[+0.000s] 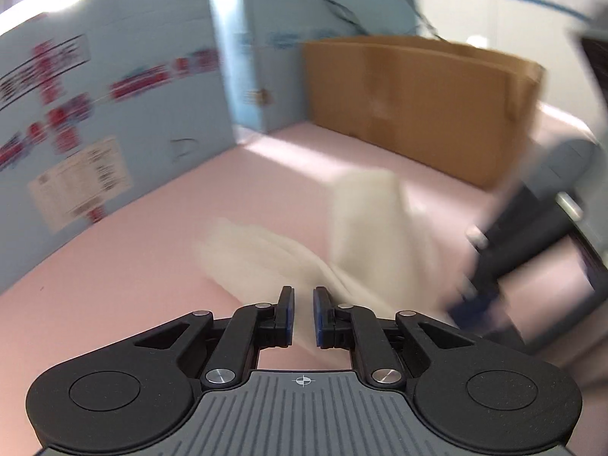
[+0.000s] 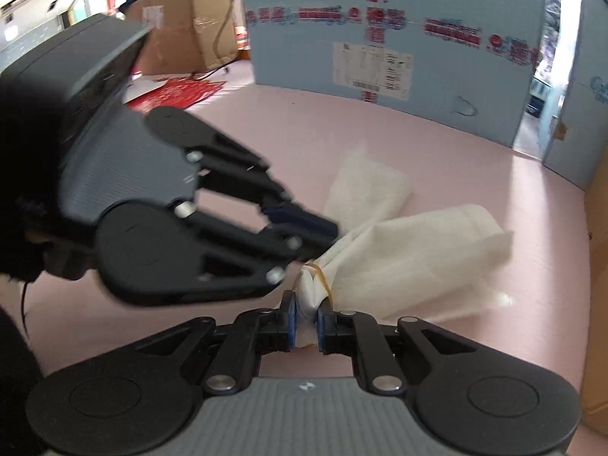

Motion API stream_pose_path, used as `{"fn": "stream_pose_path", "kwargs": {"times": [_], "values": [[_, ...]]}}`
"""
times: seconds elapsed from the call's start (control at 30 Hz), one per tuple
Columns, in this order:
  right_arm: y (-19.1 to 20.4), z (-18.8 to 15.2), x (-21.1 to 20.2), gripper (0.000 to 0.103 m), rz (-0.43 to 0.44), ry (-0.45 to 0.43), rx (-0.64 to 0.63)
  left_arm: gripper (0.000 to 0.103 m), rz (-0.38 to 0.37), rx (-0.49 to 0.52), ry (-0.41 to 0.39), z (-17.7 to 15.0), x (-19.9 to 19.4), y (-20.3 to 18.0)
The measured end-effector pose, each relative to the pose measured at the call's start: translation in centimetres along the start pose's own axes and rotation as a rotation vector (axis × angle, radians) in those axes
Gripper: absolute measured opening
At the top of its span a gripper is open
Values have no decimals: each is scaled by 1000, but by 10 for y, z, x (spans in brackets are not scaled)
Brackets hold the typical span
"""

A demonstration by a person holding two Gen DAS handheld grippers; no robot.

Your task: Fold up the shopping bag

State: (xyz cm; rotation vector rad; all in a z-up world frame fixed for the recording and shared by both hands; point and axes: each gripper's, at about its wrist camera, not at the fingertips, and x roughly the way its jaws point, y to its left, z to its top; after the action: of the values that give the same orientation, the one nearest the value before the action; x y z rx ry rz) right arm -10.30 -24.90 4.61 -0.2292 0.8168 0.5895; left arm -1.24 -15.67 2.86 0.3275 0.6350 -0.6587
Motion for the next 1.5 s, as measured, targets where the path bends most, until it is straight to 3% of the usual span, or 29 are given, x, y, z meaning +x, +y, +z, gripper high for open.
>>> {"fn": "stream_pose_path", "kwargs": {"times": [0.1, 0.17, 0.3, 0.47, 0.57, 0.7, 0.83, 0.97, 1.1, 1.2, 1.33, 1.43, 1.5], "values": [[5, 0, 0, 11, 7, 5, -21, 10, -29, 20, -69, 8, -19, 11], [-11, 2, 0, 11, 25, 7, 85, 13, -83, 67, -92, 7, -37, 10], [-27, 1, 1, 11, 67, 5, 175, 21, -189, 158, -3, -10, -51, -10], [-37, -5, 1, 11, 96, -8, 244, 24, -160, 143, 39, -27, -52, -26], [-34, -6, -1, 12, 96, -6, 215, 24, -141, 140, 63, -32, -45, -29], [-20, -2, -1, 12, 56, 10, 71, 25, -78, 137, 63, -34, -39, -36], [-8, 0, -1, 12, 28, 27, -55, 26, 5, 53, 36, -23, -33, -27], [7, 0, -2, 12, 0, 41, -200, 26, 2, 56, 3, -4, -30, -12], [40, -6, 0, 12, -69, 65, -543, 26, -35, 107, -13, 14, -26, -17], [53, -10, -1, 12, -85, 72, -722, 25, -45, 141, -22, 25, -20, -26], [61, -17, -5, 12, -99, 86, -902, 28, -55, 83, -5, 29, -9, -12], [54, -21, -9, 12, -149, 110, -973, 43, -14, -40, 10, 27, -6, 17], [49, -23, -12, 12, -187, 127, -1017, 47, -48, -56, 34, 19, -10, 27]]}}
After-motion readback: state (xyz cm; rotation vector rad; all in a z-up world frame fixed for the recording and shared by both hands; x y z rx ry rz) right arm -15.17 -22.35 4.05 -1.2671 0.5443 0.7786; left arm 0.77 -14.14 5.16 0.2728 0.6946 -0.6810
